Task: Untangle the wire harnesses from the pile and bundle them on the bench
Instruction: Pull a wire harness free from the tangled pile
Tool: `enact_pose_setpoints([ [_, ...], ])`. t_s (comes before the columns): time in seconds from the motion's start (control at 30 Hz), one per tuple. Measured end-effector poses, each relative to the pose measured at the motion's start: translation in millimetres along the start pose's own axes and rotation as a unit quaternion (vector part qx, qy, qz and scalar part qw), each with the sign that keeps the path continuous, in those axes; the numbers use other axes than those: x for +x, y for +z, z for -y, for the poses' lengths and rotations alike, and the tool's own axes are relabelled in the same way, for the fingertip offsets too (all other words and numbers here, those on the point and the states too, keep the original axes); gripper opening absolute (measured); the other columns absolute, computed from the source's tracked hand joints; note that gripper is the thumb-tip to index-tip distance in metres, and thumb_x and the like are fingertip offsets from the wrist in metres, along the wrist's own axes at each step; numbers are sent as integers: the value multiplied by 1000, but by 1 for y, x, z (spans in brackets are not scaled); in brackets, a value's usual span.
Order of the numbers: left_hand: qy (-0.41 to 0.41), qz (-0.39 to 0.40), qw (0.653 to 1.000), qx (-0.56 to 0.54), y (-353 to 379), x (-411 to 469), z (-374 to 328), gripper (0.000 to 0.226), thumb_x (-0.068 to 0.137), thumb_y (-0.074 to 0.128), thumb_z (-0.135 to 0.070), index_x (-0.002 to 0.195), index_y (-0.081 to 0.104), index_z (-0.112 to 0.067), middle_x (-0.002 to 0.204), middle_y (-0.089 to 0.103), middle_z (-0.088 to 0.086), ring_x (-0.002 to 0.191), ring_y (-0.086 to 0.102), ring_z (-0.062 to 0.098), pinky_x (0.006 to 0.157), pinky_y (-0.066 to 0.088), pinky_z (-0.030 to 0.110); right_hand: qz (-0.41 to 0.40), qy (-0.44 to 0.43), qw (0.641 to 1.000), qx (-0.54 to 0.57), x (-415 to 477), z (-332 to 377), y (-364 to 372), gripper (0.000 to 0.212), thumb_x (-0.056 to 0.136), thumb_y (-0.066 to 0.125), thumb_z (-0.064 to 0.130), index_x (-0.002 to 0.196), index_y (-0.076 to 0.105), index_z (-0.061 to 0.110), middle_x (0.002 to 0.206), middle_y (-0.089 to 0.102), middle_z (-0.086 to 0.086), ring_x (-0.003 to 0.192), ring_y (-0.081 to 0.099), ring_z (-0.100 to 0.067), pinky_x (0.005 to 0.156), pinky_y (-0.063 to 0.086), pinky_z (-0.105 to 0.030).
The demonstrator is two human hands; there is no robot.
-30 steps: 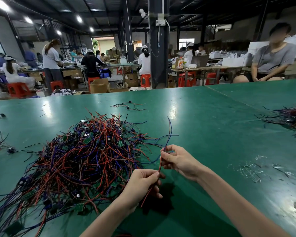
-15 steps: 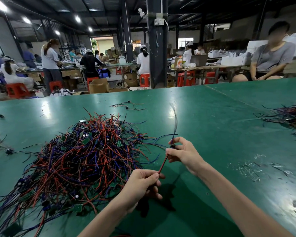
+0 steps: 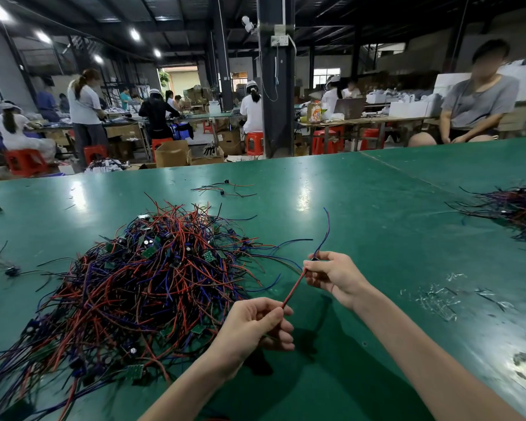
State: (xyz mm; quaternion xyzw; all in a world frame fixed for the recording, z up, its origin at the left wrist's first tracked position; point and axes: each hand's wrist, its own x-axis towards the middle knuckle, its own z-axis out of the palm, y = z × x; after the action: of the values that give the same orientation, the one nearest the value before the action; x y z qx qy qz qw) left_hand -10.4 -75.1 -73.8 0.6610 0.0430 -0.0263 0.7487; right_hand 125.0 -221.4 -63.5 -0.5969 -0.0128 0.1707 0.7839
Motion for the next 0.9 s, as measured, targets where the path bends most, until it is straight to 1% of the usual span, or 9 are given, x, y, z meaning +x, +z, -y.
enact_pose_setpoints([
  [0.1,-4,28,999,17,1,-2,-1,16,90,57,-9,90,62,6,65,65,12,53,64,18,55,57,31,13,21,1000,5,-1,-1,1,17,84,58,-13,84,53,4,59,58,-9,41,53,-10,44,50,-20],
  [0.2,-40,40,998,16,0,-4,-4,23,82,62,-21,82,63,2,63,64,12,50,63,18,52,55,30,16,26,1000,-4,-2,-1,1,17,84,58,-13,87,54,3,63,58,-11,42,55,-10,45,51,-20],
  [0.27,-95,51,994,-11,-2,-3,-7,21,84,61,-20,80,64,0,61,62,8,48,60,13,49,54,25,17,14,1000,-11,-3,-1,1,18,83,59,-13,88,54,3,65,59,-12,43,57,-11,45,51,-21],
  [0.33,-153,60,986,-31,-4,-2,-10,17,90,58,-14,82,65,-1,59,61,4,47,59,8,47,53,20,21,-5,1000,-20,-5,0,3,18,83,60,-12,89,54,3,65,61,-13,45,59,-13,47,52,-22],
  [0.43,-179,59,982,-3,-6,-2,-11,17,93,57,-11,84,66,-1,56,61,2,44,57,5,44,51,18,29,-20,999,-17,-7,3,5,18,83,61,-11,91,55,3,61,63,-10,47,57,-14,48,52,-22],
  [0.57,-161,41,986,25,-2,-3,-10,16,95,54,-7,86,65,0,51,59,3,39,55,7,40,48,19,53,17,998,43,-7,8,6,14,84,59,-11,86,55,3,57,63,-9,43,55,-11,44,49,-18],
  [0.67,-119,52,991,14,0,-4,-9,13,95,54,-9,89,62,-1,53,59,6,41,56,11,41,49,23,39,44,996,70,-5,8,2,14,84,57,-11,81,55,2,53,62,-10,42,58,-11,42,48,-17],
  [0.8,-54,90,994,6,3,-7,-10,17,88,61,-20,91,61,-4,55,60,9,41,57,13,42,50,24,34,49,997,46,-2,3,0,15,83,57,-14,81,55,1,57,61,-12,41,56,-11,43,48,-17],
  [0.9,-24,109,994,-6,1,-7,-13,21,84,62,-23,91,60,-4,55,59,9,38,55,11,40,49,23,35,28,999,8,-2,-1,3,19,80,61,-16,86,55,2,62,62,-14,43,52,-12,43,48,-19],
])
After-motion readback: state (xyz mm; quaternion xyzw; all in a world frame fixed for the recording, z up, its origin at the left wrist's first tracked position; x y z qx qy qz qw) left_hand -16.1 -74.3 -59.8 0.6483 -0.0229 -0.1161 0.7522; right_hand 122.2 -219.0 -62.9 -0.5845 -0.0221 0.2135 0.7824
